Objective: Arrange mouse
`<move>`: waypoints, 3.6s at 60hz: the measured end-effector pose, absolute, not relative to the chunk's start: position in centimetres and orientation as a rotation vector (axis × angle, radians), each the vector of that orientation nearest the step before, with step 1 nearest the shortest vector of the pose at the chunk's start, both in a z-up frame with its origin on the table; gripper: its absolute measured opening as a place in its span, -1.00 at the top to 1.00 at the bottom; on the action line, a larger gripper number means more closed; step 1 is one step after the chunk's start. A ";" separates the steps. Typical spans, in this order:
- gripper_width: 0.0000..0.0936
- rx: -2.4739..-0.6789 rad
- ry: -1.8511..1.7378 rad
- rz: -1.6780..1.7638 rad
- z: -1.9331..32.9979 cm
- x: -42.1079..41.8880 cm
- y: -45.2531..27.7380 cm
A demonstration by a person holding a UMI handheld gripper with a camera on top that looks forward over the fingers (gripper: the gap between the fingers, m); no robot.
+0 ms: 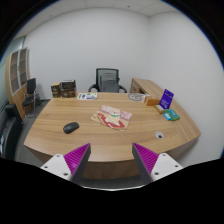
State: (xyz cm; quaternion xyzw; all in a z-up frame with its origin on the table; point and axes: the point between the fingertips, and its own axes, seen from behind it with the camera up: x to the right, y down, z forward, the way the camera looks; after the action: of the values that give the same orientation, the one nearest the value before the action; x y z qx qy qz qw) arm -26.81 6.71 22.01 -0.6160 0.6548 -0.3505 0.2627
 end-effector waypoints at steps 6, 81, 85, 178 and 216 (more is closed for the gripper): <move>-0.85 -1.661 1.779 -0.947 21.2 -26.6 7.0; -0.85 -1.749 1.656 -0.792 6.9 -14.3 29.0; -0.85 -1.751 1.663 -0.794 5.9 -13.4 29.3; -0.86 -1.759 1.661 -0.763 -1.5 4.4 31.9; 0.30 -1.728 1.714 -0.769 -1.6 5.2 30.9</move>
State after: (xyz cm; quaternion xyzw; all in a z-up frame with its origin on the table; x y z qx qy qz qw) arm 5.17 30.91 -1.56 -0.6478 0.6425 -0.2884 0.2905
